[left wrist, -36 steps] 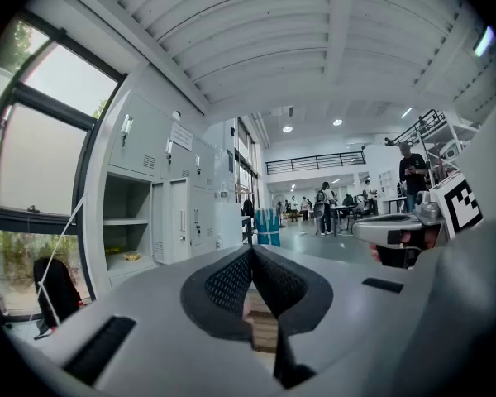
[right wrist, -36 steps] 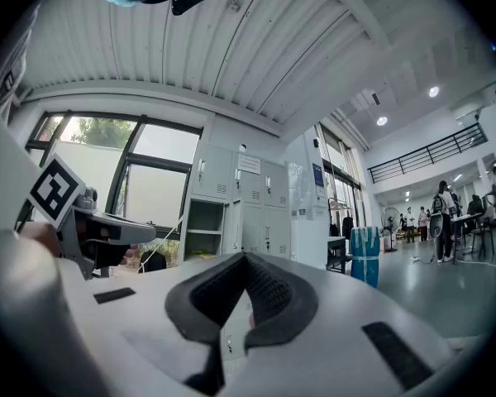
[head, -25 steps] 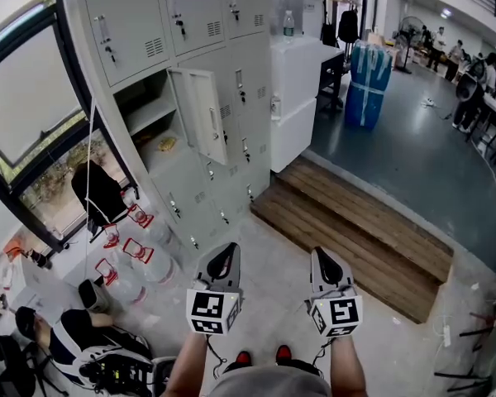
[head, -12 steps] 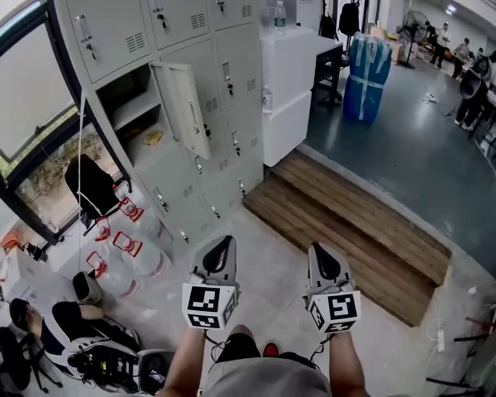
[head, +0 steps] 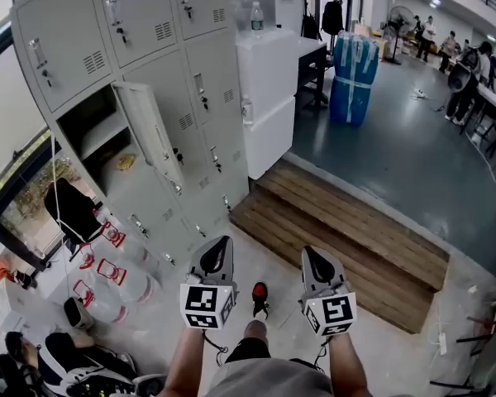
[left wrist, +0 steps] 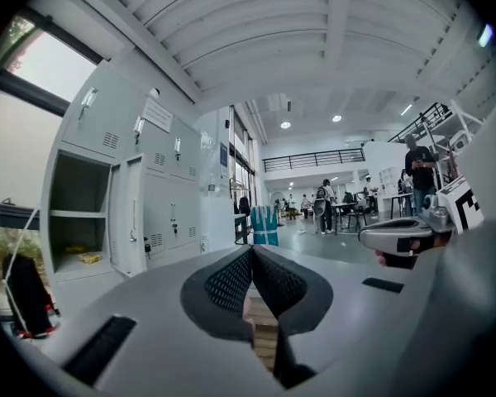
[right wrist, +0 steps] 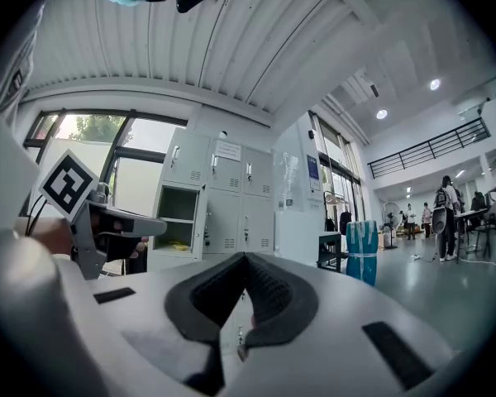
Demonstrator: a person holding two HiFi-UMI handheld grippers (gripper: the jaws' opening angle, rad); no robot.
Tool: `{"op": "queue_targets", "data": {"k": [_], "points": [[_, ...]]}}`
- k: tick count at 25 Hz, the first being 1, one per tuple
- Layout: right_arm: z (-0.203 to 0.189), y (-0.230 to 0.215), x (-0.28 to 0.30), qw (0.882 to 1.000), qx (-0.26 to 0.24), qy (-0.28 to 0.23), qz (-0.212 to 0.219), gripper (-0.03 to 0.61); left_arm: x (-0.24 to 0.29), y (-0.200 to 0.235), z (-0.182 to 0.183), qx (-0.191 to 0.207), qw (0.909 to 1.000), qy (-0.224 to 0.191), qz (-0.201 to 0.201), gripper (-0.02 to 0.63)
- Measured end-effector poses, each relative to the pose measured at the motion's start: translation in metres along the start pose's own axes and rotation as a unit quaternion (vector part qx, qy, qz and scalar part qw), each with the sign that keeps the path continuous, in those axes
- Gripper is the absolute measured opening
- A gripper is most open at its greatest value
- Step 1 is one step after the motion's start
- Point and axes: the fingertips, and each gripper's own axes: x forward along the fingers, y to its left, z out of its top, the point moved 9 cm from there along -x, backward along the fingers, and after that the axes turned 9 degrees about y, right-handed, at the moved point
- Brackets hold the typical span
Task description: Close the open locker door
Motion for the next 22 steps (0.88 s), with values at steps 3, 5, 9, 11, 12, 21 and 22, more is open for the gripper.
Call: {"op": "queue_targets", "data": {"k": [3, 5, 9, 11, 12, 21, 22], "points": [[0.007, -0.025, 0.053, 1.0, -0.009, -0.002, -0.005, 0.017, 0.059, 0.023, 0.013, -0.001, 1.0, -0.004, -0.004, 0.023], [0.017, -0.044, 0.094, 1.0, -0.011, -0.004, -0.008, 0.017, 0.101, 0.041, 0.029, -0.003, 1.0, -0.007, -0.007, 0.023], [0.045, -0.078, 0.17, 1.0, -0.012, -0.011, -0.006, 0.017, 0.177, 0.077, 0.064, -0.003, 0.9999, -0.01, -0.009, 0.023], [0.055, -0.093, 0.206, 1.0, -0.012, -0.01, -0.006, 0.017, 0.212, 0.094, 0.076, 0.0, 1.0, -0.008, -0.005, 0.023], [0.059, -0.1, 0.224, 1.0, -0.012, -0.01, -0.005, 0.017, 0.229, 0.102, 0.081, 0.001, 1.0, -0.006, -0.004, 0.023], [0.074, -0.122, 0.352, 0.999, -0.007, -0.008, 0.045, 0.017, 0.316, 0.158, 0.092, -0.01, 0.9996, 0.016, 0.02, 0.023], [0.075, -0.122, 0.362, 0.999, -0.008, -0.009, 0.053, 0.017, 0.319, 0.162, 0.091, -0.013, 0.9995, 0.017, 0.025, 0.023]]}}
